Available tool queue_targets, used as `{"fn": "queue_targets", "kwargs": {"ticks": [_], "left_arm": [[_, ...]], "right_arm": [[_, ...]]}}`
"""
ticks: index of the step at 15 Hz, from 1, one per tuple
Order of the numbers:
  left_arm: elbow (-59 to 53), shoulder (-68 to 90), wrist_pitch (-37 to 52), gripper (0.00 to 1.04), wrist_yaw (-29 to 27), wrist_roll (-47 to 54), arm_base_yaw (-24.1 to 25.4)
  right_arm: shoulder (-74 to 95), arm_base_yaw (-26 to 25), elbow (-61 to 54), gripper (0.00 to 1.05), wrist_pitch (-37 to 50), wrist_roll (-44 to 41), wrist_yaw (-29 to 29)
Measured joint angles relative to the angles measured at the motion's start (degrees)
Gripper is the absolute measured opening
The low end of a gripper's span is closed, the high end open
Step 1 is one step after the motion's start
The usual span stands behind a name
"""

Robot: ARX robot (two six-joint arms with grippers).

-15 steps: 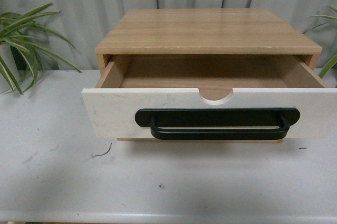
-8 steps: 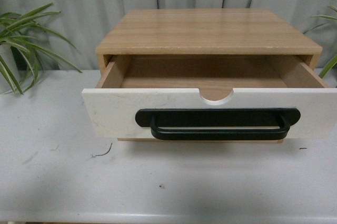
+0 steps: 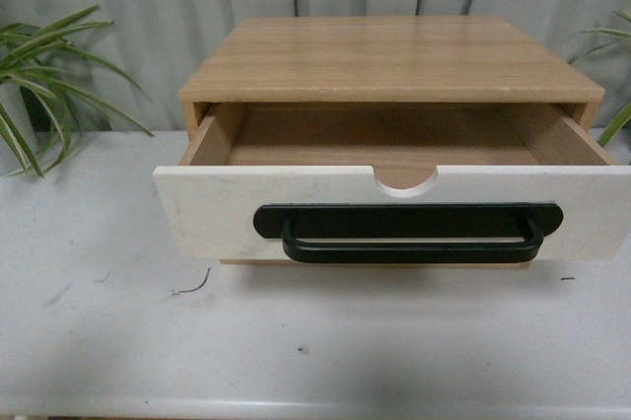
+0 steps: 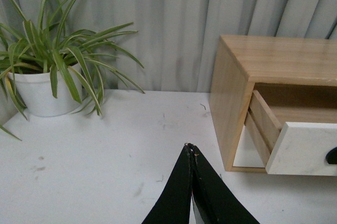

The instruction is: Pull drawer

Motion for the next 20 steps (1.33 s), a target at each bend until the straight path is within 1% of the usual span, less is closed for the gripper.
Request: {"fn": "queue_targets", "kwargs": {"ticks": [2, 3, 4, 11, 12, 13, 19, 20], "left_arm": [[0.0, -1.7, -1.5, 0.02, 0.0, 0.0, 0.0], [0.0, -6.7, -9.2, 0.02, 0.0, 0.0, 0.0], [0.0, -10.9, -11.8, 0.02, 0.0, 0.0, 0.0], [0.0, -11.1, -11.7, 0.02, 0.0, 0.0, -0.1], [0.0, -11.1, -11.7, 0.09, 0.0, 0.0, -0.1], [0.0, -11.1, -11.7, 0.20, 0.0, 0.0, -0.1], [0.0, -11.1, -11.7, 0.94, 0.0, 0.0, -0.1], [0.0, -11.1, -11.7, 1.00, 0.0, 0.2, -0.1]], "right_arm": [[-2.7, 0.0, 0.0, 0.02, 0.0, 0.0, 0.0], [-2.6, 0.0, 0.0, 0.02, -0.3, 0.0, 0.0], [-2.7, 0.0, 0.0, 0.02, -0.1, 0.0, 0.0], [-2.7, 0.0, 0.0, 0.02, -0.1, 0.0, 0.0], [-2.7, 0.0, 0.0, 0.07, -0.1, 0.0, 0.0], [-2.7, 0.0, 0.0, 0.18, -0.1, 0.0, 0.0], [-2.7, 0.0, 0.0, 0.93, -0.1, 0.0, 0.0], [-2.7, 0.0, 0.0, 1.00, -0.1, 0.1, 0.0]]}}
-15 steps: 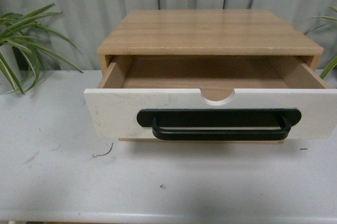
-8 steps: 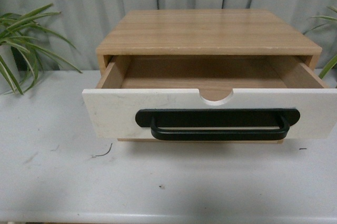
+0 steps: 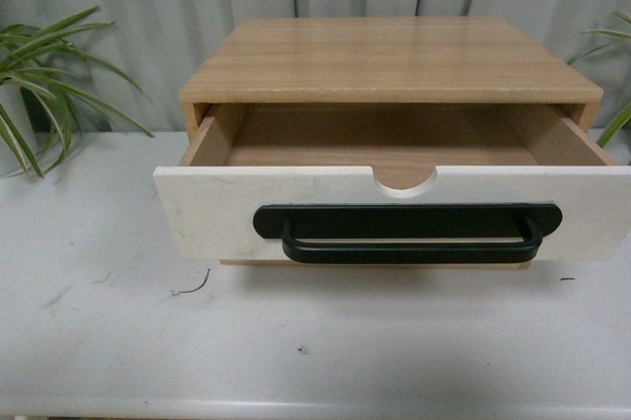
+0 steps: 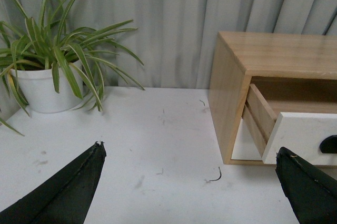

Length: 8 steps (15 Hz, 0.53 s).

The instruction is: Pull drawer

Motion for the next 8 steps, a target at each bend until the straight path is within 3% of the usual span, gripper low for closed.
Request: {"fn": "queue_targets", "kwargs": {"ticks": [8], "left_arm": [[0.0, 0.0, 0.0, 0.98, 0.0, 0.0, 0.0]], "right_arm": [[0.0, 0.0, 0.0, 0.98, 0.0, 0.0, 0.0]]}}
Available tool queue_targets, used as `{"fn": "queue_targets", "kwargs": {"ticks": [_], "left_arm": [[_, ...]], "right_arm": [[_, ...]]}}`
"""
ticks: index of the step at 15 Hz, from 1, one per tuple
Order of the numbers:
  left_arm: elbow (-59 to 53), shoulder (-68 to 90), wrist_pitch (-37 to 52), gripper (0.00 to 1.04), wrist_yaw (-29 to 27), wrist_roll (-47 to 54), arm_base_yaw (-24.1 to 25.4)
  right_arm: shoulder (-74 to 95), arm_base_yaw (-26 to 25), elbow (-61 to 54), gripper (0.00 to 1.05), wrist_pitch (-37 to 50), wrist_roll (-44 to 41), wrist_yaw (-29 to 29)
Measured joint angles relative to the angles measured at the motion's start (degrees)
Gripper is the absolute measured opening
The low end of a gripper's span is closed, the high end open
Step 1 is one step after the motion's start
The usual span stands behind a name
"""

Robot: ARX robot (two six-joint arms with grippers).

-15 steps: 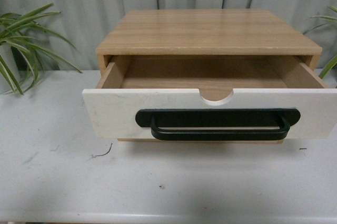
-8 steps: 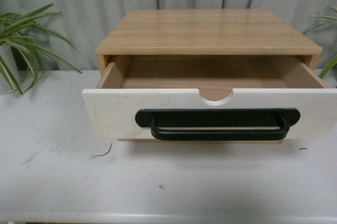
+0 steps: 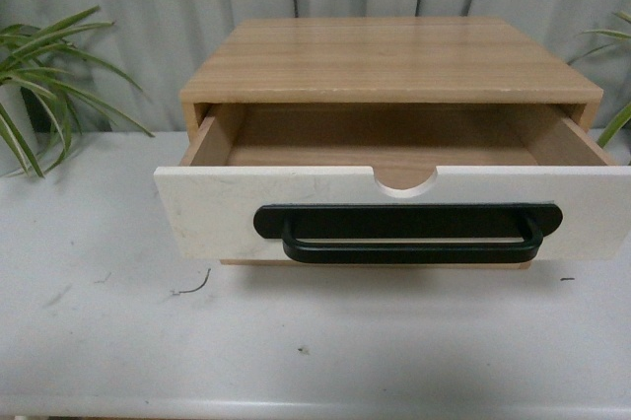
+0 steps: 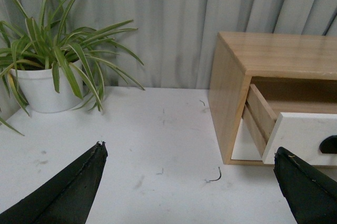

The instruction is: Pull drawer

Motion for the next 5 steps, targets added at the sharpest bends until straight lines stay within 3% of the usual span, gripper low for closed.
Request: {"fn": "queue_targets", "kwargs": {"ticks": [5], "left_arm": [[0.0, 0.0, 0.0, 0.98, 0.0, 0.0, 0.0]], "right_arm": [[0.0, 0.0, 0.0, 0.98, 0.0, 0.0, 0.0]]}}
